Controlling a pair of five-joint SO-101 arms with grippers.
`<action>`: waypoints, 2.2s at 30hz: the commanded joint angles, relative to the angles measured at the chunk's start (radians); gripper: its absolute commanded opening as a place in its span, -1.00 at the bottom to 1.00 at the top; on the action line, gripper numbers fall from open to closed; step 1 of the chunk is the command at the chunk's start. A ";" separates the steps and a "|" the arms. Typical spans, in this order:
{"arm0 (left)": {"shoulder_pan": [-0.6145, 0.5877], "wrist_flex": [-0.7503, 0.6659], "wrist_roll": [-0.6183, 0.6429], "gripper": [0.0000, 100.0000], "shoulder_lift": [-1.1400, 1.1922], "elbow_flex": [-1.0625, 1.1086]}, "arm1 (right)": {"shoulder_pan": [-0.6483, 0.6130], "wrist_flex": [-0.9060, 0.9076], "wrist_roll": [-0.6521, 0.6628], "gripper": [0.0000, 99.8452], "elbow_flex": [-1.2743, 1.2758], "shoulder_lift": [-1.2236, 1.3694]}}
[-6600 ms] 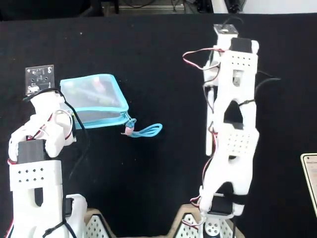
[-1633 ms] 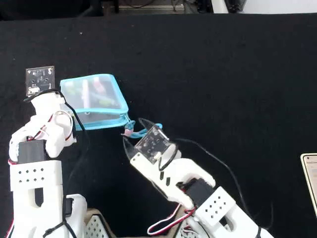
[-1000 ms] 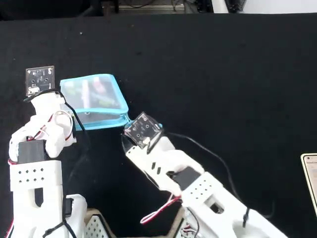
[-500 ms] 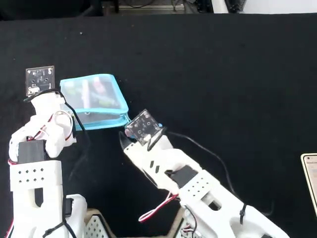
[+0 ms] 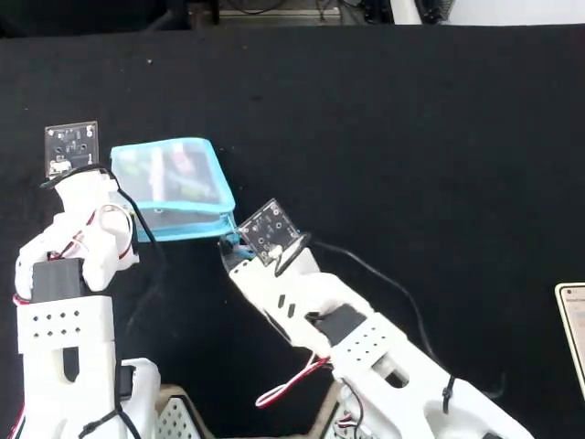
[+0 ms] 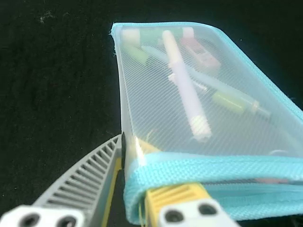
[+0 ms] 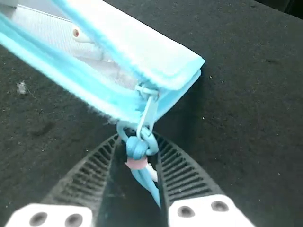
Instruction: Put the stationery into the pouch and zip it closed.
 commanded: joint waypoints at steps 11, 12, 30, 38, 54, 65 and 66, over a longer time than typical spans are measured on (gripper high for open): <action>-0.007 -0.009 0.006 -0.94 -0.011 -0.015 | -0.041 0.324 0.055 -0.91 -0.027 -0.380; -0.007 -0.009 0.006 -0.94 -0.011 -0.015 | -0.054 0.330 0.058 -0.91 -0.016 -0.403; -0.007 -0.009 0.008 -0.94 -0.011 -0.013 | -0.066 0.230 0.054 -0.69 0.082 -0.460; -0.007 -0.009 0.008 -0.94 -0.011 -0.015 | 0.029 0.311 -0.158 -0.69 -0.013 -0.397; -0.008 -0.009 0.006 -0.94 -0.011 -0.013 | 0.035 0.186 -0.166 -0.69 -0.104 -0.091; -0.008 -0.009 0.006 -0.94 -0.011 -0.013 | -0.064 0.206 -0.163 -0.69 -0.090 -0.116; -0.008 -0.009 0.006 -0.94 -0.011 -0.015 | -0.043 0.181 -0.164 -0.69 -0.088 -0.114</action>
